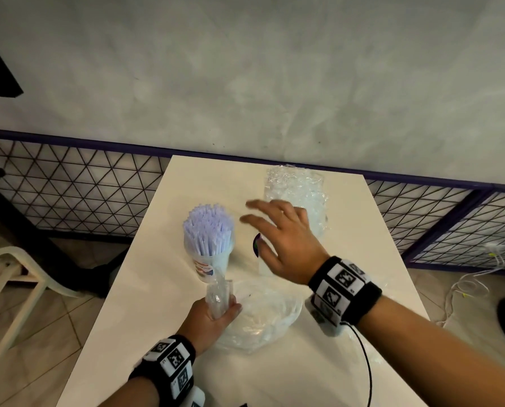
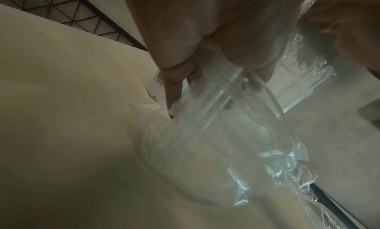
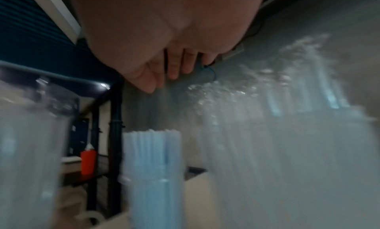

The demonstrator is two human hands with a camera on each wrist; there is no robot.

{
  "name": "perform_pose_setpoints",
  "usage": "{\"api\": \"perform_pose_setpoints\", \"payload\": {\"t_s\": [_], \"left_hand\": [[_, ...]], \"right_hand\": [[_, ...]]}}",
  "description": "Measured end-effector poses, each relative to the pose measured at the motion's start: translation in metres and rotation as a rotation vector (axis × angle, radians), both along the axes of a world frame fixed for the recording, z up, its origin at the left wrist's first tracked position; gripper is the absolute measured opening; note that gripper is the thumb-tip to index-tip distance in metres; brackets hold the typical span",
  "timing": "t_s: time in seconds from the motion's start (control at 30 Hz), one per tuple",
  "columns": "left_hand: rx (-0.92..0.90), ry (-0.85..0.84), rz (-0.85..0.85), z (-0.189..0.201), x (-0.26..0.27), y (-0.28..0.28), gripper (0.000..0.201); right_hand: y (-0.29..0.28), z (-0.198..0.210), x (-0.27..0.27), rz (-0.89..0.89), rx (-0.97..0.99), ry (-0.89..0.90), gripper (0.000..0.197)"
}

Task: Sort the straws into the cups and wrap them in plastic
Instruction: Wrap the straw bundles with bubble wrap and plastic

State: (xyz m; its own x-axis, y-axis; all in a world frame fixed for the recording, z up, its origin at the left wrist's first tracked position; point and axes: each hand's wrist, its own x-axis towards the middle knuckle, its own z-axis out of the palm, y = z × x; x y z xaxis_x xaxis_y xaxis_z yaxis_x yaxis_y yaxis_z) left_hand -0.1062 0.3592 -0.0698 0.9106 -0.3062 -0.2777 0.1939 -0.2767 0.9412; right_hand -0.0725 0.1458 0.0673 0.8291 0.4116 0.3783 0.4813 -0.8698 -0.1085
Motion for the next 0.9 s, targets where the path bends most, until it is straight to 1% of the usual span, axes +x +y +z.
{"api": "perform_pose_setpoints", "payload": {"t_s": [0.03,0.07,0.1,0.13,0.17,0.2,0.23,0.27,0.33,0.37,0.4,0.43,0.5,0.6,0.63,0.67,0.77,0.8,0.83,0.9], "left_hand": [[0.0,-0.007,0.011,0.001,-0.001,0.0,0.008],[0.006,-0.019,0.014,0.003,-0.001,0.0,0.008],[0.011,-0.031,0.004,0.006,-0.001,-0.001,0.009],[0.021,-0.041,-0.02,0.009,-0.001,-0.001,0.013],[0.036,-0.046,-0.05,0.012,0.0,-0.002,0.016],[0.053,-0.043,-0.084,0.017,0.001,-0.004,0.018],[0.075,-0.051,-0.125,0.019,0.002,-0.005,0.019],[0.098,-0.076,-0.157,0.02,0.003,-0.006,0.02],[0.135,-0.112,-0.215,0.018,0.004,-0.005,0.021],[0.134,-0.077,-0.21,0.017,0.004,-0.004,0.026],[0.136,-0.037,-0.197,0.018,0.003,-0.003,0.032],[0.124,-0.002,-0.189,0.019,0.002,-0.002,0.04],[0.148,0.007,-0.227,0.021,0.0,-0.001,0.057],[0.191,-0.009,-0.302,0.025,0.001,0.002,0.079],[0.202,-0.014,-0.307,0.022,0.002,0.003,0.082],[0.211,-0.02,-0.302,0.021,0.002,0.005,0.084],[0.234,-0.005,-0.283,0.016,0.0,0.011,0.084],[0.249,-0.004,-0.284,0.016,-0.001,0.012,0.081],[0.254,-0.001,-0.287,0.015,-0.001,0.013,0.075],[0.276,-0.015,-0.297,0.017,-0.004,0.013,0.063]], "right_hand": [[0.007,0.004,-0.008,0.095,0.116,0.046,0.049],[0.014,0.006,-0.016,0.17,0.243,0.177,0.051],[0.021,0.005,-0.023,0.203,0.363,0.367,0.055],[0.026,0.001,-0.028,0.195,0.445,0.569,0.06],[0.031,-0.002,-0.032,0.174,0.481,0.739,0.065],[0.035,-0.01,-0.033,0.162,0.48,0.86,0.068],[0.038,-0.018,-0.032,0.159,0.467,0.936,0.067],[0.042,-0.026,-0.03,0.151,0.461,0.969,0.063],[0.048,-0.038,-0.026,0.097,0.456,0.969,0.058],[0.05,-0.04,-0.023,0.064,0.453,0.955,0.058],[0.051,-0.043,-0.019,0.042,0.451,0.941,0.056],[0.052,-0.043,-0.017,0.036,0.447,0.932,0.049],[0.053,-0.044,-0.011,0.05,0.407,0.925,0.035],[0.057,-0.048,-0.007,0.067,0.279,0.913,0.036],[0.058,-0.05,-0.006,0.056,0.285,0.912,0.032],[0.058,-0.052,-0.006,0.05,0.321,0.893,0.026],[0.058,-0.055,-0.007,0.046,0.444,0.847,0.039],[0.057,-0.056,-0.008,0.052,0.469,0.839,0.039],[0.056,-0.056,-0.01,0.054,0.488,0.841,0.035],[0.053,-0.056,-0.012,0.047,0.537,0.847,0.02]]}}
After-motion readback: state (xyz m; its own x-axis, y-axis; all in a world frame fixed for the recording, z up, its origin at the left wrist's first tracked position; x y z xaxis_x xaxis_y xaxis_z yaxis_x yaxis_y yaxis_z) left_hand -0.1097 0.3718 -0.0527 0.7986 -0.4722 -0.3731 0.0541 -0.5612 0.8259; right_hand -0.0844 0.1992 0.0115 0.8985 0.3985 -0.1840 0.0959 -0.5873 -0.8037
